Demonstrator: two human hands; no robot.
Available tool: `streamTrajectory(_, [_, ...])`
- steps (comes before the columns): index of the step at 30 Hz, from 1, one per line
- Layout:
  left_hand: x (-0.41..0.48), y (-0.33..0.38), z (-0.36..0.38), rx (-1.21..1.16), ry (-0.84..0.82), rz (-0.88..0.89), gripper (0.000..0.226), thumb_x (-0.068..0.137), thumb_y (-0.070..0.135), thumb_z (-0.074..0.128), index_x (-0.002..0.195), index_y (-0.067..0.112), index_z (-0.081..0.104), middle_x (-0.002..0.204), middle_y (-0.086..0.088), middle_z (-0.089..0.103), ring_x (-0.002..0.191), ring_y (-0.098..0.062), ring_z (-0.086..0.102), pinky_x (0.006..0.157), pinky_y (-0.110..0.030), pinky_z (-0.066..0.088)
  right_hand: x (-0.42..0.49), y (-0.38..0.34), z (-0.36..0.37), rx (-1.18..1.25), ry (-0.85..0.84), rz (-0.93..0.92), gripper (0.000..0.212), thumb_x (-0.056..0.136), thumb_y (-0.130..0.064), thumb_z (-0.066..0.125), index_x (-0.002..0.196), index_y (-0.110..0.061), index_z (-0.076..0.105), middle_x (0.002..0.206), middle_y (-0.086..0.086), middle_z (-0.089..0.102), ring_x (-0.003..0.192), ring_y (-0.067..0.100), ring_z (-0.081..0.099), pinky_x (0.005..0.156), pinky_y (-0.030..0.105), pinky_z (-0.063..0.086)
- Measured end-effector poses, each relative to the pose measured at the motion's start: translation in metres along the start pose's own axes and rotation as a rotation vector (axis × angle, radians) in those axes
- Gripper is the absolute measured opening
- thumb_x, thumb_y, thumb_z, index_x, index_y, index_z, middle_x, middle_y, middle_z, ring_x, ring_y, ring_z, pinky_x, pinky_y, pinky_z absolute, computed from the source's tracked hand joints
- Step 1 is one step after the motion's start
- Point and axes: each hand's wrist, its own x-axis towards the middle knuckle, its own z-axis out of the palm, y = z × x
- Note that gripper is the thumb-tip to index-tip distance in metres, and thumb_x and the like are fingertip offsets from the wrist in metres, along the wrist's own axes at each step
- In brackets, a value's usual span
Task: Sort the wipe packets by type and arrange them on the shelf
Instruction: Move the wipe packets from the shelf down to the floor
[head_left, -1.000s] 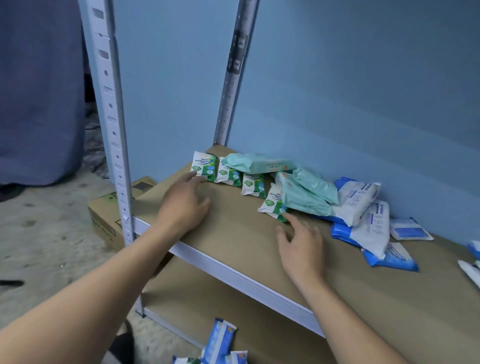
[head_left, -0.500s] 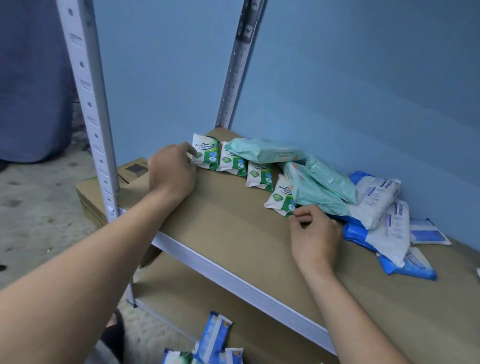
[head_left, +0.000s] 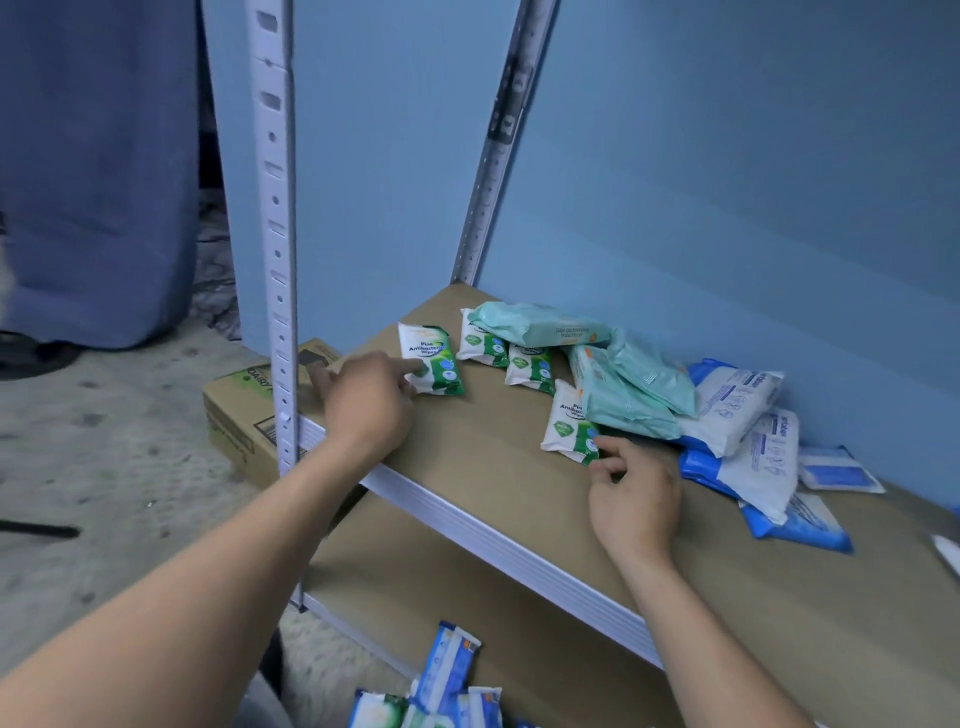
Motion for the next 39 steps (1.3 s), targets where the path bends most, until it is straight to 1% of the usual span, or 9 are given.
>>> streamTrajectory(3, [-0.026, 0.009, -0.007, 0.046, 0.004, 0.011, 0.039, 0.094, 0.014, 0.055, 0.122, 0.036, 0.069, 0.101, -0.003, 0.062, 0.105, -0.030, 0.053, 0.092, -0.046, 0.033, -0.014, 0.001, -0.011, 0.007, -0.029, -0.006, 0.034, 0.085, 0.002, 0.065, 0.108, -0.021, 0.075, 0.072, -0.009, 0.064, 0.078, 0.019, 0.056, 0.070, 0.026, 0.030])
streamTrajectory(8, [-0.062, 0.018, -0.015, 0.063, 0.017, 0.016, 0.046, 0.093, 0.009, 0.051, 0.123, 0.039, 0.068, 0.093, 0.005, 0.054, 0.103, -0.025, 0.049, 0.078, -0.039, 0.022, -0.038, 0.008, -0.037, 0.049, -0.102, -0.010, 0.034, 0.088, -0.002, 0.066, 0.109, -0.027, 0.074, 0.077, -0.010, 0.063, 0.079, 0.016, 0.058, 0.080, 0.035, 0.049])
streamTrajectory(13, [-0.084, 0.014, -0.024, 0.057, -0.004, 0.009, 0.047, 0.094, 0.009, 0.049, 0.122, 0.043, 0.067, 0.095, 0.007, 0.052, 0.101, -0.023, 0.045, 0.073, -0.036, 0.018, -0.053, 0.024, -0.065, 0.041, -0.110, -0.010, 0.032, 0.089, -0.001, 0.065, 0.104, -0.029, 0.073, 0.080, -0.008, 0.060, 0.076, 0.011, 0.058, 0.068, 0.027, 0.045])
streamTrajectory(16, [-0.086, 0.012, -0.028, 0.067, 0.014, -0.001, 0.049, 0.092, 0.008, 0.048, 0.120, 0.043, 0.068, 0.100, 0.005, 0.055, 0.101, -0.023, 0.046, 0.079, -0.038, 0.023, -0.054, 0.030, -0.074, 0.054, -0.067, 0.055, 0.032, 0.090, 0.000, 0.060, 0.100, -0.029, 0.071, 0.088, -0.005, 0.060, 0.076, 0.012, 0.060, 0.067, 0.026, 0.046])
streamTrajectory(18, [-0.084, 0.013, -0.028, 0.055, 0.038, 0.011, 0.051, 0.087, 0.004, 0.048, 0.119, 0.037, 0.070, 0.102, 0.003, 0.055, 0.099, -0.026, 0.046, 0.084, -0.038, 0.026, -0.054, 0.028, -0.074, 0.081, -0.069, 0.099, 0.032, 0.092, -0.001, 0.056, 0.104, -0.027, 0.069, 0.099, -0.005, 0.057, 0.090, 0.017, 0.061, 0.081, 0.035, 0.052])
streamTrajectory(20, [-0.081, 0.017, -0.025, 0.019, 0.049, 0.037, 0.053, 0.082, -0.001, 0.049, 0.120, 0.028, 0.071, 0.111, 0.000, 0.059, 0.102, -0.029, 0.047, 0.089, -0.039, 0.032, -0.053, 0.023, -0.071, 0.110, -0.079, 0.122, 0.028, 0.094, -0.008, 0.056, 0.116, -0.022, 0.068, 0.109, -0.006, 0.054, 0.104, 0.017, 0.059, 0.095, 0.040, 0.050])
streamTrajectory(23, [-0.077, 0.030, -0.021, -0.055, 0.060, 0.078, 0.045, 0.086, 0.005, 0.051, 0.124, 0.020, 0.069, 0.130, -0.003, 0.061, 0.115, -0.032, 0.050, 0.095, -0.042, 0.038, -0.050, 0.010, -0.062, 0.094, -0.147, 0.108, 0.036, 0.097, -0.025, 0.057, 0.133, -0.020, 0.061, 0.126, -0.002, 0.054, 0.120, 0.017, 0.050, 0.100, 0.032, 0.041])
streamTrajectory(30, [-0.054, 0.059, -0.005, 0.036, -0.013, 0.109, 0.044, 0.099, 0.039, 0.049, 0.139, 0.023, 0.056, 0.154, -0.008, 0.042, 0.142, -0.027, 0.036, 0.110, -0.044, 0.032, -0.039, 0.003, -0.030, -0.183, -0.197, -0.028, 0.060, 0.093, -0.054, 0.055, 0.147, -0.029, 0.047, 0.143, -0.003, 0.051, 0.118, 0.022, 0.040, 0.103, 0.038, 0.034])
streamTrajectory(39, [-0.042, 0.055, 0.030, 0.264, -0.130, 0.154, 0.045, 0.101, 0.040, 0.043, 0.144, 0.029, 0.045, 0.158, -0.005, 0.035, 0.136, -0.029, 0.043, 0.098, -0.038, 0.040, -0.038, 0.011, -0.022, -0.338, -0.161, -0.085, 0.051, 0.097, -0.050, 0.047, 0.146, -0.036, 0.047, 0.146, -0.008, 0.050, 0.117, 0.021, 0.041, 0.101, 0.041, 0.038])
